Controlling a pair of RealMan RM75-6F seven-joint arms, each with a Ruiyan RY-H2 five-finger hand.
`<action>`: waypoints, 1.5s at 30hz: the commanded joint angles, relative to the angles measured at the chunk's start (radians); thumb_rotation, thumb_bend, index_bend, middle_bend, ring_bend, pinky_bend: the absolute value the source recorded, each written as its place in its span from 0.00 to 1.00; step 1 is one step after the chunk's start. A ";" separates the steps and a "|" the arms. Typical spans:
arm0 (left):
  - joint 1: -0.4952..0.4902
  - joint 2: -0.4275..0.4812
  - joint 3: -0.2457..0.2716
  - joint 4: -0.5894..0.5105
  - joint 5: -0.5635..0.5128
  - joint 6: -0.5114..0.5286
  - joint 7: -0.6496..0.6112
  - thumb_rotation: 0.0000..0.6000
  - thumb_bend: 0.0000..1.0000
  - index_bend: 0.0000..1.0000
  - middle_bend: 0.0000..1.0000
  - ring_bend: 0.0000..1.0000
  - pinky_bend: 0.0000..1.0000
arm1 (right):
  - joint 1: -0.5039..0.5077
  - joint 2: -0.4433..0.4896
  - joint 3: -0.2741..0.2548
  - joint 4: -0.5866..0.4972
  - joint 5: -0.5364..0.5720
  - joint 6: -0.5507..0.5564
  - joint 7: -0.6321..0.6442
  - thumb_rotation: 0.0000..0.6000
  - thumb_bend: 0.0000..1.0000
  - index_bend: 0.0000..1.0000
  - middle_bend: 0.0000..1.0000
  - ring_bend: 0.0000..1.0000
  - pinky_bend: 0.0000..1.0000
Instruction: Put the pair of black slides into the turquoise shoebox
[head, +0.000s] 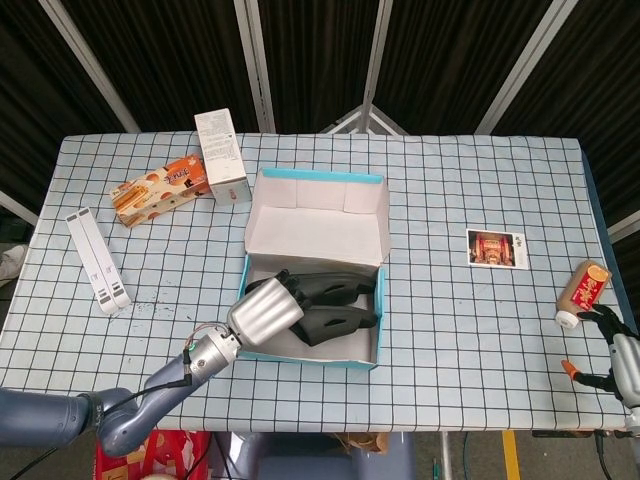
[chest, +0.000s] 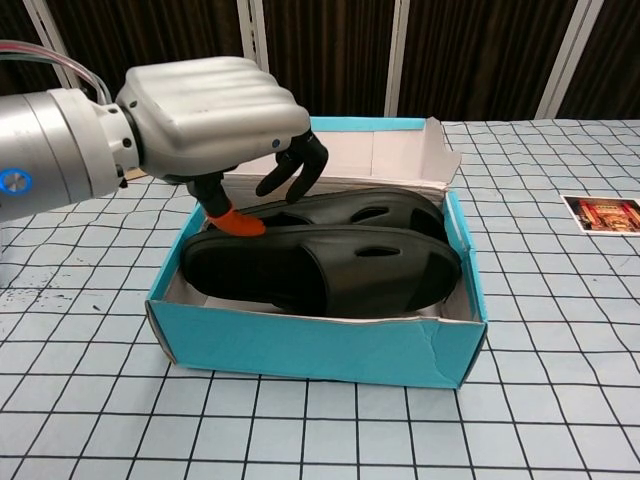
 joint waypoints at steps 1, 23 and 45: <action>0.025 -0.027 -0.001 0.039 0.049 0.019 -0.068 1.00 0.39 0.59 0.66 0.42 0.41 | -0.002 0.000 0.002 -0.001 0.000 0.007 -0.001 1.00 0.23 0.27 0.15 0.23 0.27; 0.035 -0.130 -0.036 0.174 0.037 -0.037 -0.085 1.00 0.43 0.65 0.69 0.44 0.41 | -0.006 0.005 -0.001 0.007 -0.008 0.005 0.027 1.00 0.23 0.29 0.15 0.23 0.27; 0.050 -0.167 -0.026 0.305 0.081 -0.048 -0.060 1.00 0.43 0.65 0.69 0.44 0.41 | -0.002 0.003 -0.002 -0.002 -0.002 0.000 0.002 1.00 0.23 0.29 0.15 0.23 0.27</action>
